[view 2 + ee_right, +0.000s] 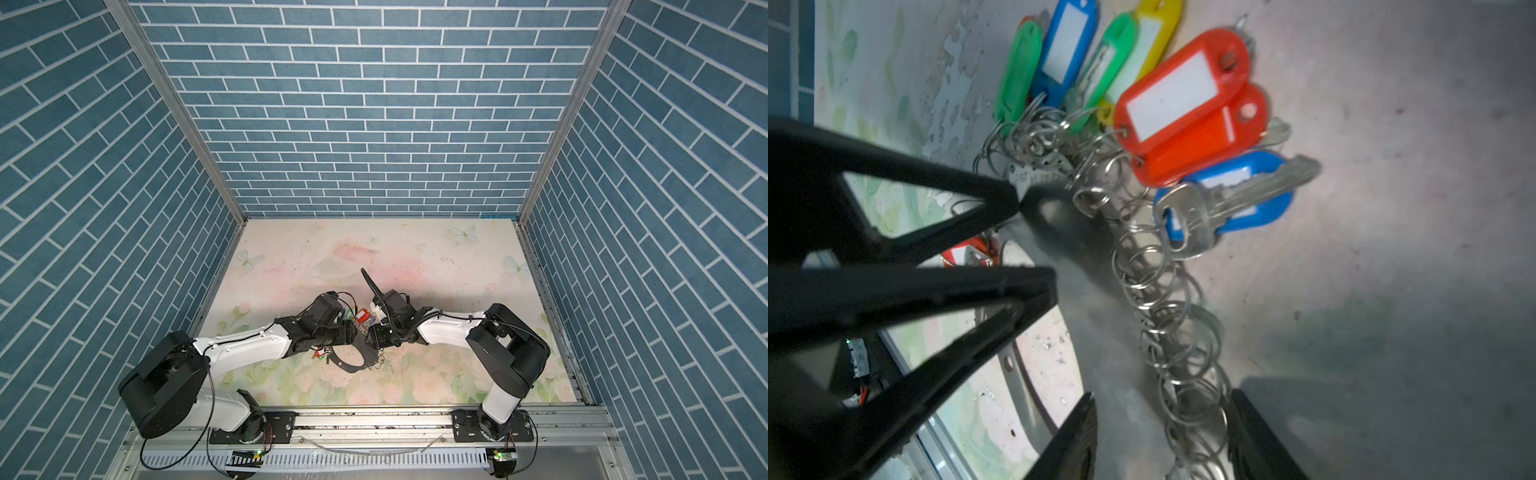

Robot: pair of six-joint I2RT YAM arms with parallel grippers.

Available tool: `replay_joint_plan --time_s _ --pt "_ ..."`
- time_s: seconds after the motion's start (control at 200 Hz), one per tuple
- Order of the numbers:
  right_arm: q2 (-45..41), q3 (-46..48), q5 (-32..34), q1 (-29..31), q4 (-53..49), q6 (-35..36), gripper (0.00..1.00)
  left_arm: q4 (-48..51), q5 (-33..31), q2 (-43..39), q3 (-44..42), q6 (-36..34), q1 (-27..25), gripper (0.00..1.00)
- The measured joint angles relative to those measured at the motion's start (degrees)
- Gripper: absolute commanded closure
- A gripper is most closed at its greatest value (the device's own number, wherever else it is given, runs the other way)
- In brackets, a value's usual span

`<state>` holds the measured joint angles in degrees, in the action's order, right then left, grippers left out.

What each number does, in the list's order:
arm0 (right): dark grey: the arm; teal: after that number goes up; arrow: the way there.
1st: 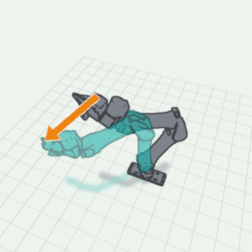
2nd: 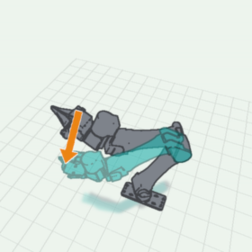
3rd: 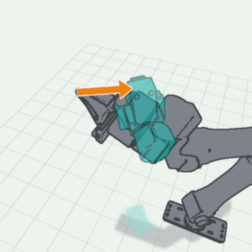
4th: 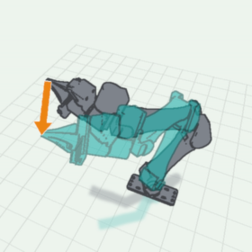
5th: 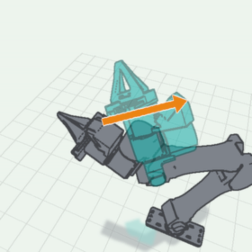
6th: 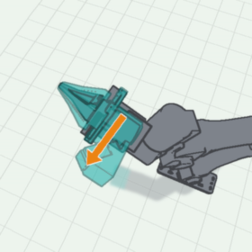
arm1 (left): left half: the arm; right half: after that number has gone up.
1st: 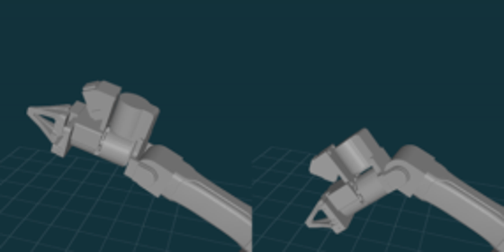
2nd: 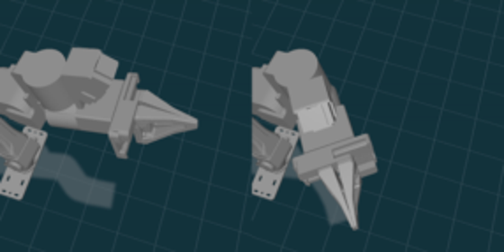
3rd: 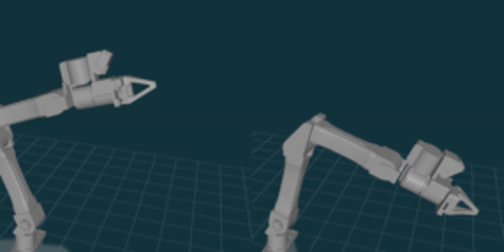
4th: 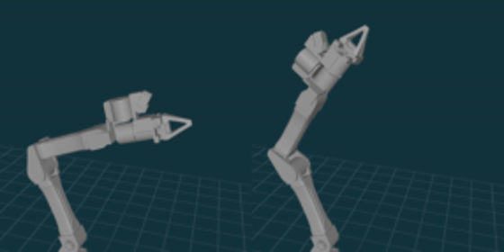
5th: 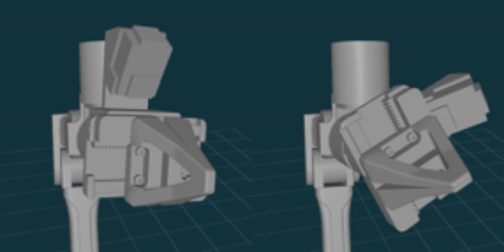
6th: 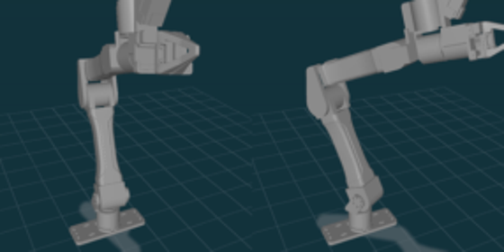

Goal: Put the keys on the keyring

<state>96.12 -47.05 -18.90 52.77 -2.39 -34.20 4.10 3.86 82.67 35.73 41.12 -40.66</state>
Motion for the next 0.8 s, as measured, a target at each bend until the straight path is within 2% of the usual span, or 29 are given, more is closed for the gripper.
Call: replay_joint_plan --time_s 0.2,0.36,0.495,0.625,0.8 --pt "0.0 0.7 -1.0 3.5 0.5 -0.1 0.61 -2.8 0.8 4.6 3.3 -3.3 2.3 0.31" --pt "0.1 0.7 -2.3 5.9 0.3 -0.6 0.62 -1.7 1.4 8.0 6.8 -6.5 2.7 0.34" --pt "-0.7 1.6 -1.7 6.1 0.7 -0.1 0.61 1.6 1.0 7.1 7.5 -8.4 2.9 0.35" --pt "-6.4 5.5 1.9 4.8 -0.4 0.7 0.60 7.0 -1.4 2.8 7.5 -9.4 2.1 0.38" --pt "-13.2 7.7 7.1 -1.4 -1.1 3.4 0.60 14.7 -5.3 -0.9 10.9 -11.2 -1.4 0.46"
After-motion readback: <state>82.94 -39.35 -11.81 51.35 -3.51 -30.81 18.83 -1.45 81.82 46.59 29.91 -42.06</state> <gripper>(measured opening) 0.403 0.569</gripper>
